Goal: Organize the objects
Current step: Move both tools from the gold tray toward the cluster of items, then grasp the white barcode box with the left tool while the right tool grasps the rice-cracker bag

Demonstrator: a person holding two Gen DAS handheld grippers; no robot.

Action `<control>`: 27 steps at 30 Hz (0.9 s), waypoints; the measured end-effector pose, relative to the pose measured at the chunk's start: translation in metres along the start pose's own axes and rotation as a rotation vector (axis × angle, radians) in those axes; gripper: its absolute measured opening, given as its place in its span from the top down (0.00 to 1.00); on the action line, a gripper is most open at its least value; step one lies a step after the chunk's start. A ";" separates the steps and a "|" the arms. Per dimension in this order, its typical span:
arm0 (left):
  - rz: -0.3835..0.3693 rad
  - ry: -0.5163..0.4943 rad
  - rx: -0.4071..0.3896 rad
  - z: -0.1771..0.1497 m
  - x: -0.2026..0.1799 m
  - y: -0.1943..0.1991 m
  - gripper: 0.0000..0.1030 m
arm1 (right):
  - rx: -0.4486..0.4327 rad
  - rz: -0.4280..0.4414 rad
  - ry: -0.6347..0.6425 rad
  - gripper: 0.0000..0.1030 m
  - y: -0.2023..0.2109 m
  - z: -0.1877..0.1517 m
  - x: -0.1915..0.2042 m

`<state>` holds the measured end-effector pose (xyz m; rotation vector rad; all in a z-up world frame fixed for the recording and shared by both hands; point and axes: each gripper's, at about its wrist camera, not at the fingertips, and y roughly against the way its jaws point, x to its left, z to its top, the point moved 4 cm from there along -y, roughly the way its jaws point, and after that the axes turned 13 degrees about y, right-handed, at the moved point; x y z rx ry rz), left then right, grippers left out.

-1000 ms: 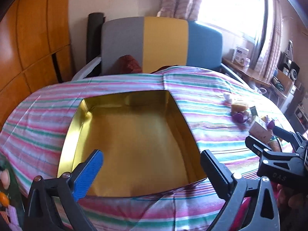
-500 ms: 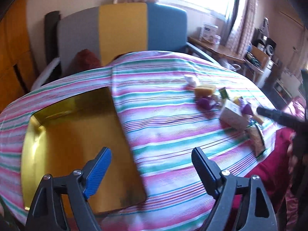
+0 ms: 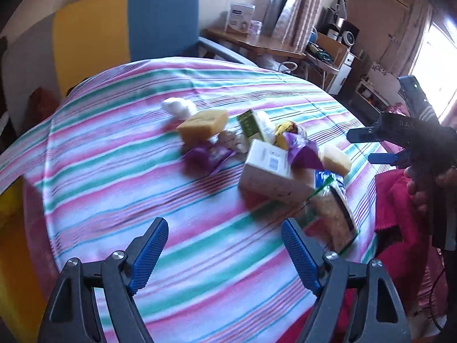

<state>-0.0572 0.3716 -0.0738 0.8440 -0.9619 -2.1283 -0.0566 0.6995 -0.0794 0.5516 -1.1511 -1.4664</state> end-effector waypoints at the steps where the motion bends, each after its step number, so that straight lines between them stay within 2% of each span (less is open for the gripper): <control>1: -0.021 -0.025 0.000 0.004 -0.011 -0.009 0.20 | 0.002 -0.003 -0.006 0.00 -0.002 0.003 -0.004; 6: -0.075 -0.127 0.040 0.014 -0.051 -0.049 0.15 | 0.019 0.003 -0.023 0.00 -0.017 0.019 -0.017; 8: -0.096 -0.156 0.065 0.016 -0.061 -0.066 0.09 | 0.029 0.025 -0.024 0.00 -0.026 0.026 -0.018; 11: -0.105 -0.153 0.094 0.016 -0.058 -0.081 0.06 | 0.023 0.065 -0.015 0.00 -0.033 0.037 -0.012; 13: -0.114 -0.114 0.099 0.014 -0.045 -0.077 0.06 | 0.007 0.148 -0.012 0.00 -0.033 0.043 0.002; 15: -0.084 -0.073 0.101 0.007 -0.023 -0.067 0.06 | 0.018 0.264 0.027 0.00 -0.038 0.046 0.029; 17: -0.061 -0.014 0.093 -0.002 0.003 -0.053 0.06 | 0.077 0.338 0.081 0.00 -0.050 0.043 0.057; 21: -0.012 0.086 0.067 -0.012 0.044 -0.025 0.07 | 0.211 0.392 0.142 0.00 -0.084 0.025 0.096; 23: 0.006 0.125 0.055 -0.017 0.062 -0.009 0.07 | 0.269 0.477 0.161 0.00 -0.095 0.013 0.119; 24: 0.012 0.137 0.050 -0.021 0.069 -0.001 0.07 | 0.297 0.563 0.185 0.00 -0.094 0.005 0.137; 26: 0.019 0.148 0.048 -0.026 0.076 0.009 0.07 | 0.304 0.684 0.225 0.00 -0.083 -0.003 0.160; 27: 0.015 0.150 0.047 -0.028 0.078 0.013 0.07 | 0.273 0.703 0.248 0.00 -0.073 -0.003 0.168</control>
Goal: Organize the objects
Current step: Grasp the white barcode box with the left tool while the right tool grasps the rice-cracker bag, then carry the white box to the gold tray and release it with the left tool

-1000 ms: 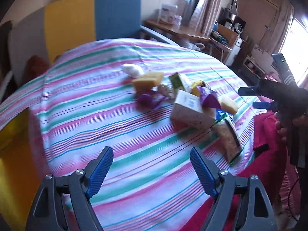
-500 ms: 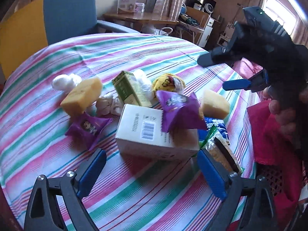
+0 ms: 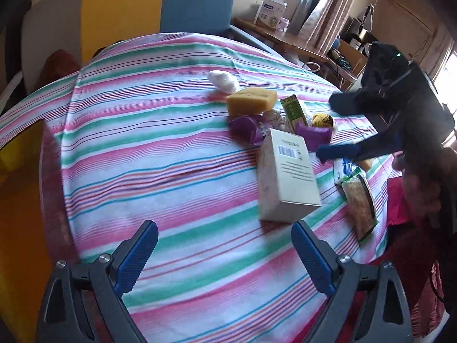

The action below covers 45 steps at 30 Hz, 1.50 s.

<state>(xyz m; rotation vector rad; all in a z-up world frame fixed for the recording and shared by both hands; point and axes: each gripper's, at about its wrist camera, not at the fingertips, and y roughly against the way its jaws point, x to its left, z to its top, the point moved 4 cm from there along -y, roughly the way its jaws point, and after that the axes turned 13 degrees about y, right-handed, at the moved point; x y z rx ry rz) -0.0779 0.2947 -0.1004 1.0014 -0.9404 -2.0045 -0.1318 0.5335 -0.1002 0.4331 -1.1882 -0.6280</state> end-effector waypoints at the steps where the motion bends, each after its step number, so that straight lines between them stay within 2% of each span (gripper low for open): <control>1: -0.004 -0.002 0.000 0.000 -0.001 0.000 0.07 | -0.027 -0.002 0.016 0.00 0.005 0.002 0.006; 3: -0.011 -0.015 0.003 0.000 -0.007 0.002 0.07 | -0.083 -0.037 -0.003 0.00 0.019 0.005 0.006; 6: -0.024 -0.066 0.016 0.005 -0.030 -0.002 0.06 | -0.127 -0.192 -0.054 0.00 0.035 -0.001 -0.010; 9: -0.018 -0.165 0.019 0.017 -0.063 -0.020 0.06 | -0.144 -0.309 -0.098 0.00 0.050 -0.018 -0.022; 15: 0.030 -0.254 0.070 0.033 -0.092 -0.072 0.06 | -0.218 -0.399 -0.117 0.00 0.083 -0.034 -0.036; 17: 0.045 -0.267 0.092 0.034 -0.095 -0.087 0.13 | -0.225 -0.422 -0.123 0.00 0.091 -0.039 -0.037; 18: 0.056 -0.270 0.096 0.034 -0.094 -0.091 0.18 | -0.213 -0.437 -0.116 0.00 0.093 -0.040 -0.036; 20: 0.100 -0.261 0.113 0.033 -0.090 -0.100 0.48 | -0.170 -0.479 -0.083 0.00 0.103 -0.045 -0.035; 21: 0.093 -0.251 0.119 0.032 -0.086 -0.102 0.51 | -0.135 -0.519 -0.064 0.00 0.103 -0.046 -0.033; 24: 0.035 -0.208 0.109 0.028 -0.078 -0.094 0.51 | -0.032 -0.606 -0.010 0.00 0.105 -0.057 -0.032; 25: 0.018 -0.197 0.102 0.027 -0.074 -0.090 0.51 | -0.001 -0.615 -0.004 0.04 0.103 -0.060 -0.032; 28: 0.016 -0.174 0.048 0.023 -0.061 -0.068 0.51 | 0.135 -0.627 0.013 0.26 0.085 -0.072 -0.035; 29: 0.009 -0.160 0.035 0.023 -0.056 -0.060 0.51 | 0.187 -0.641 0.022 0.28 0.076 -0.077 -0.035; 32: 0.019 -0.138 -0.014 0.024 -0.042 -0.035 0.51 | 0.345 -0.686 0.053 0.31 0.050 -0.086 -0.038; 35: 0.023 -0.113 -0.061 0.023 -0.026 -0.008 0.51 | 0.422 -0.728 0.047 0.34 0.036 -0.084 -0.046; 36: 0.023 -0.106 -0.072 0.023 -0.024 -0.002 0.51 | 0.418 -0.714 -0.021 0.35 0.031 -0.082 -0.047; 39: 0.023 -0.074 -0.108 0.020 -0.009 0.022 0.51 | 0.459 -0.753 -0.037 0.50 0.022 -0.079 -0.058; 40: 0.027 -0.063 -0.122 0.018 -0.003 0.031 0.51 | 0.466 -0.764 -0.041 0.62 0.020 -0.079 -0.061; 45: 0.061 0.032 -0.205 0.014 0.050 0.091 0.51 | 0.405 -0.799 -0.008 0.66 0.028 -0.072 -0.057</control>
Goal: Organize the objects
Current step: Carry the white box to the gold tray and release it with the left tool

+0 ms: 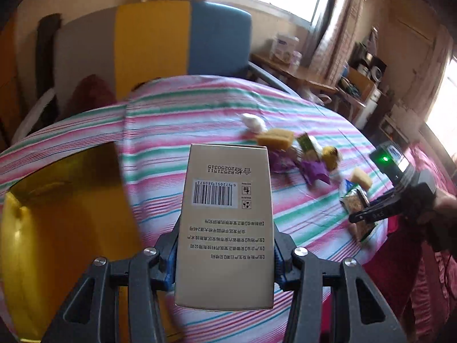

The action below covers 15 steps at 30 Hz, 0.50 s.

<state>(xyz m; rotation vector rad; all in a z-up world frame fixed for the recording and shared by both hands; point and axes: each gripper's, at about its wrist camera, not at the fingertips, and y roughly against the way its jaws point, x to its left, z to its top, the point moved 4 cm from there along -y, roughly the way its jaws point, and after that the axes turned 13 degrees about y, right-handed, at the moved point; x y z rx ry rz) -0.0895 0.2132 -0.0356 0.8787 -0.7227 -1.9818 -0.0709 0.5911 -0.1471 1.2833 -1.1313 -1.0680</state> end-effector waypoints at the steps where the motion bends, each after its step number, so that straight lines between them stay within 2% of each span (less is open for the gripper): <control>1: 0.019 0.022 -0.019 0.003 0.016 0.012 0.51 | -0.026 -0.004 0.006 0.66 0.005 0.000 0.001; 4: 0.097 0.103 -0.068 0.015 0.073 0.042 0.51 | -0.115 -0.012 0.024 0.66 0.020 0.000 0.005; 7: 0.227 0.167 -0.108 0.026 0.133 0.057 0.51 | -0.189 -0.012 0.025 0.66 0.031 0.000 0.006; 11: 0.354 0.236 -0.111 0.037 0.198 0.051 0.51 | -0.243 -0.042 0.046 0.67 0.043 0.003 0.008; 15: 0.403 0.301 -0.068 0.036 0.235 0.031 0.51 | -0.255 -0.072 0.067 0.67 0.047 0.005 0.012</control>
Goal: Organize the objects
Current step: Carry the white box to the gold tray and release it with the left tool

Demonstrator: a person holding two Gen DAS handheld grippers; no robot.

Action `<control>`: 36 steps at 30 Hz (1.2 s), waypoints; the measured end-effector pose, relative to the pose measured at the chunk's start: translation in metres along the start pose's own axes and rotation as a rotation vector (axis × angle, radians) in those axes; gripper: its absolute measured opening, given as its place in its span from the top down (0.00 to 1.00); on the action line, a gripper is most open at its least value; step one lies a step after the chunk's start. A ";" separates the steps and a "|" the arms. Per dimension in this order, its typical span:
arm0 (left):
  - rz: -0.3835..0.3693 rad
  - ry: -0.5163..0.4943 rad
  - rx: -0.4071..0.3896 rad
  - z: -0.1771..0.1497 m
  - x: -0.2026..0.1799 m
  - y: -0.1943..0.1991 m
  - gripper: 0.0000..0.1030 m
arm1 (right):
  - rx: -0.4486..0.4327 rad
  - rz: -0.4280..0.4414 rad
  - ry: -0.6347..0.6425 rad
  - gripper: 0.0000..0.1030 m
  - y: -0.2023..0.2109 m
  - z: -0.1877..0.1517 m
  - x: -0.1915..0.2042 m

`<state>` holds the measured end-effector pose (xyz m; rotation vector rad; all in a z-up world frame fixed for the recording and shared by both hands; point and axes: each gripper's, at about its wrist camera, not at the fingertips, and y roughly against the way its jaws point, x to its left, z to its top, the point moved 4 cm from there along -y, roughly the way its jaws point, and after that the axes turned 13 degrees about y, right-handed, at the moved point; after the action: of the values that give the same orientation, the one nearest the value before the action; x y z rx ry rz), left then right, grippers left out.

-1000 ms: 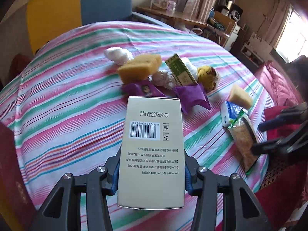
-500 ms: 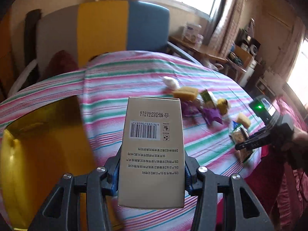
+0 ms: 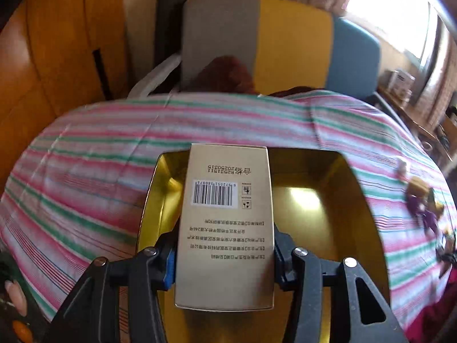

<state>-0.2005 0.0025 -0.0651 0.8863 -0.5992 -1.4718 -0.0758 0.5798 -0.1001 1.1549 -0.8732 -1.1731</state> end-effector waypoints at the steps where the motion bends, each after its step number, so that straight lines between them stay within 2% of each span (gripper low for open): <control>1: 0.010 0.001 0.005 0.001 0.002 -0.006 0.51 | -0.003 0.000 -0.002 0.67 -0.003 -0.003 0.003; 12: 0.091 -0.001 0.025 0.003 0.009 -0.040 0.51 | -0.014 0.029 -0.060 0.67 -0.002 -0.022 0.019; 17: 0.102 0.003 0.060 0.007 0.012 -0.060 0.50 | -0.013 0.030 -0.069 0.67 -0.019 -0.012 0.022; 18: 0.099 0.009 0.061 0.008 0.014 -0.063 0.49 | -0.012 0.028 -0.069 0.67 -0.022 -0.010 0.022; 20: 0.078 0.024 0.067 0.009 0.015 -0.064 0.35 | -0.012 0.025 -0.069 0.67 -0.022 -0.010 0.022; 25: 0.064 0.030 0.001 0.012 0.014 -0.043 0.33 | -0.008 0.018 -0.075 0.67 -0.023 -0.010 0.021; 31: 0.037 0.044 -0.138 0.009 0.010 0.020 0.33 | 0.002 -0.003 -0.071 0.67 -0.027 -0.007 0.023; 36: -0.001 0.016 -0.227 -0.006 -0.002 0.069 0.33 | -0.013 -0.014 -0.085 0.67 -0.023 -0.007 0.025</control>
<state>-0.1559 -0.0025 -0.0127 0.7206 -0.4102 -1.4991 -0.0692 0.5572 -0.1252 1.1091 -0.9220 -1.2449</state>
